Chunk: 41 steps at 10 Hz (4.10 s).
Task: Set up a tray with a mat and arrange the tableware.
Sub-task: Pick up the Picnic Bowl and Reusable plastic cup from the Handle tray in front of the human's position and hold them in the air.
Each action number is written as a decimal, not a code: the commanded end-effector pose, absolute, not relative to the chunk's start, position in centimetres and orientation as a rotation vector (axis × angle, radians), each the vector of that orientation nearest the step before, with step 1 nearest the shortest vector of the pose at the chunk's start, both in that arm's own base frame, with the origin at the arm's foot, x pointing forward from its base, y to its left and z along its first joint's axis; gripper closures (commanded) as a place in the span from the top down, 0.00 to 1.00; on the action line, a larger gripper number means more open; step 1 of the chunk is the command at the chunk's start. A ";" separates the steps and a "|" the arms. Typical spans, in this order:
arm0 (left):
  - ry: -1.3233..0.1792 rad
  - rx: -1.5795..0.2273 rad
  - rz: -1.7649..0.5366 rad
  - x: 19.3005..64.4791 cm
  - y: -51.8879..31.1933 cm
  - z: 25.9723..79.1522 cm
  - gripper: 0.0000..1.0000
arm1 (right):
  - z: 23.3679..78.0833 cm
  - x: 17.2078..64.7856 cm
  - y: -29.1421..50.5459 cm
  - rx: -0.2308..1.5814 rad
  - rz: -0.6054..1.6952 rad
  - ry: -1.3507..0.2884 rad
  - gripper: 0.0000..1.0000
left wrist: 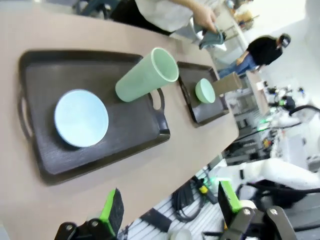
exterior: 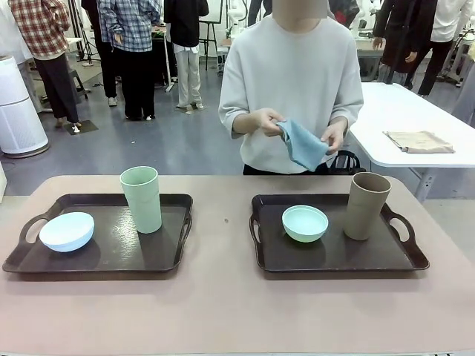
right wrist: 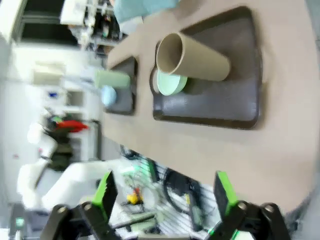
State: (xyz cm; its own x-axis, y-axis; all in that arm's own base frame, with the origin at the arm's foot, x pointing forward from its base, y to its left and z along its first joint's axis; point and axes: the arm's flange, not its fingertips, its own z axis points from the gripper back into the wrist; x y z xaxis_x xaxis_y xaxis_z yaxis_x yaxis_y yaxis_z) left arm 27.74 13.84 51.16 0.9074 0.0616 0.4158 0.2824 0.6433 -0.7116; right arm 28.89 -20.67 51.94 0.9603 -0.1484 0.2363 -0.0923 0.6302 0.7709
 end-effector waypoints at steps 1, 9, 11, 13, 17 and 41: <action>-0.465 -0.703 -0.193 26.9 8.2 56.5 1.00 | 54.8 30.4 -18.7 0.716 0.144 -0.320 1.00; -0.377 -0.384 -0.319 28.4 -14.6 62.3 1.00 | 53.5 38.0 -19.2 0.919 1.091 -0.162 1.00; -0.294 -0.374 -0.339 29.3 -19.1 60.2 1.00 | 52.4 38.9 -19.0 0.912 1.128 -0.193 1.00; -0.344 -0.377 -0.349 28.1 -17.9 60.0 1.00 | 51.9 37.9 -17.9 0.944 1.110 -0.207 1.00; -0.344 -0.377 -0.349 28.1 -17.9 60.0 1.00 | 51.9 37.9 -17.9 0.944 1.110 -0.207 1.00; -0.346 -0.173 -0.227 39.5 -44.4 52.3 1.00 | 39.5 51.2 -12.3 0.626 1.410 -0.589 1.00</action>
